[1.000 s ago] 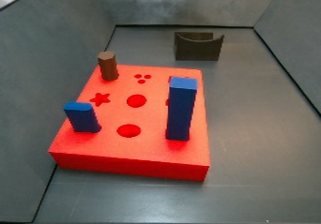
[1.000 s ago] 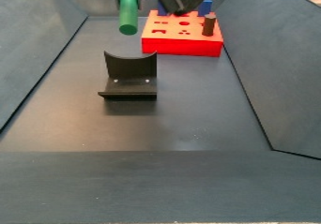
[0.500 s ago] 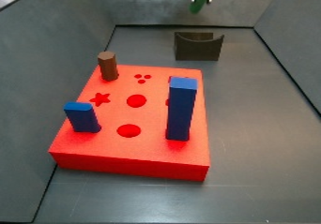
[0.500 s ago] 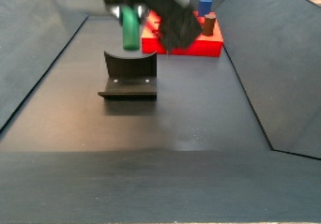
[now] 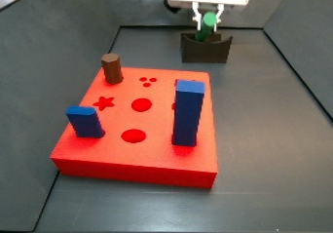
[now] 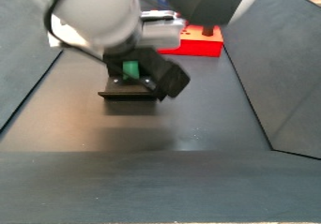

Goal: Pick up the round object. Move up. Place the round object on the fixture. Regrasp the round object. Move to above the board. Insert the round object.
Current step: Place the round object on the fixture, then regrasp the round object.

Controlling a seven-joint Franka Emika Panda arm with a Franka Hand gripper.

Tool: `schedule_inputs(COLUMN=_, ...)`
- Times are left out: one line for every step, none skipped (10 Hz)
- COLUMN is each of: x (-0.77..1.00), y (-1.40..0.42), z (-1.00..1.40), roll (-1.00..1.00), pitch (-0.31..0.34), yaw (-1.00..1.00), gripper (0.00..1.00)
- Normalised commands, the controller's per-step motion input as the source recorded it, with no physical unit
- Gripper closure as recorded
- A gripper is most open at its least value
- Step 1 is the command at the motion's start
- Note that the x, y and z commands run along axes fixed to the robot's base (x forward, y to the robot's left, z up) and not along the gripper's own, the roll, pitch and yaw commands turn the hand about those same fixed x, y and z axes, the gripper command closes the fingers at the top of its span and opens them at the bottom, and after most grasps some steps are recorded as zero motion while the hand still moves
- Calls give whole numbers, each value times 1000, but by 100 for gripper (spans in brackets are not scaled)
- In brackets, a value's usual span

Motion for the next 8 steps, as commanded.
schedule_inputs(x=132, y=93, z=-605, roll=-174, pitch=-28, yaw=-158, gripper=100)
schedule_inputs(x=118, y=78, z=-487, roll=-171, pitch=-41, yaw=-141, gripper=100)
schedule_inputs(x=99, y=57, z=-258, roll=-152, pitch=-57, yaw=-106, gripper=100)
schedule_inputs(x=0, y=0, z=0, roll=0, pitch=0, yaw=0, gripper=0)
schedule_inputs(x=0, y=0, z=1000, roll=-15, pitch=50, yaw=13, gripper=0)
schedule_inputs(x=-1, y=0, z=1000, roll=-15, pitch=51, yaw=13, gripper=0)
schedule_inputs(x=-19, y=7, z=1000, roll=7, pitch=59, yaw=6, gripper=0)
schedule_inputs(x=-23, y=2, z=1000, roll=32, pitch=66, yaw=-7, gripper=0)
